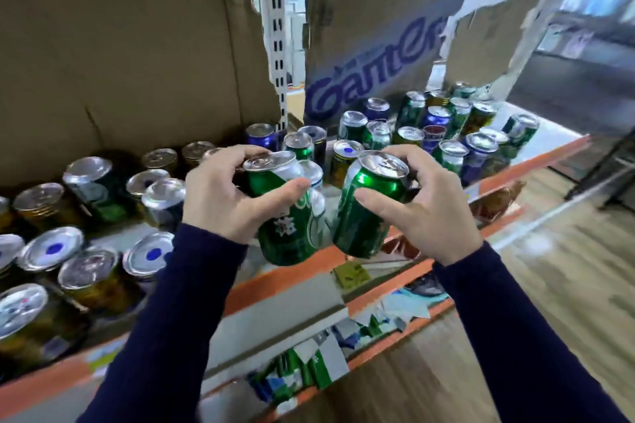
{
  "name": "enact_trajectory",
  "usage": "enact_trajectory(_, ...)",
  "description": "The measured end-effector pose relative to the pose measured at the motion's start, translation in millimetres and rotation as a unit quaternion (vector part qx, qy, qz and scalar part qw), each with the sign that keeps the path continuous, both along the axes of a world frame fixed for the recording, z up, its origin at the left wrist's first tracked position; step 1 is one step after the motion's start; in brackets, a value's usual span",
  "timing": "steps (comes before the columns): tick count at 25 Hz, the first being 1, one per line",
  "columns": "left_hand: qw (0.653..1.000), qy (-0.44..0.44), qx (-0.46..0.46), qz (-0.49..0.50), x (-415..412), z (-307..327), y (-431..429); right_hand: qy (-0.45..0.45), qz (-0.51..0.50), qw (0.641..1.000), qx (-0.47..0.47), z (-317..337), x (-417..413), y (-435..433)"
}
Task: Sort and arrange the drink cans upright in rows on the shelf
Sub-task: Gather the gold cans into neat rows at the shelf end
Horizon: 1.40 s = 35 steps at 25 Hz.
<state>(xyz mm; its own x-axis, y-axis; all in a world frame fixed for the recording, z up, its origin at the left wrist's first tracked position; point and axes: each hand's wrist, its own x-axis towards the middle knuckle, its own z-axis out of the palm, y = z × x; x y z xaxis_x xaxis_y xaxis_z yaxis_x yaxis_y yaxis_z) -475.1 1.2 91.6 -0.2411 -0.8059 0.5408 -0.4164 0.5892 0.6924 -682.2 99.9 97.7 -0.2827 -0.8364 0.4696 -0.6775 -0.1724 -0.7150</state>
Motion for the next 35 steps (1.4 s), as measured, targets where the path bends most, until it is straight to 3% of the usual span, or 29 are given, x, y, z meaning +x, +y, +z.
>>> enact_trajectory(6,0.997,-0.009,-0.002,0.079,-38.9,8.5,-3.4,0.003,0.054,0.999,-0.005,3.3,-62.2,-32.5)
enact_trajectory(14,0.988,-0.002,-0.037,0.15,-36.4,18.9,-45.8,0.018,0.074,0.997,-0.03,10.3,-69.8,-116.1)
enact_trajectory(24,0.985,-0.035,-0.049,0.161,-38.4,5.5,-100.6,0.072,0.108,0.987,0.094,-15.3,-81.3,-165.9)
enact_trajectory(30,0.981,-0.086,-0.018,0.173,-56.6,-6.8,-119.0,0.258,0.208,0.925,0.188,-34.4,-81.5,-185.6)
enact_trajectory(35,0.97,-0.134,0.032,0.201,-64.2,-9.9,-131.7,0.22,0.227,0.926,0.205,-32.8,-92.3,-190.5)
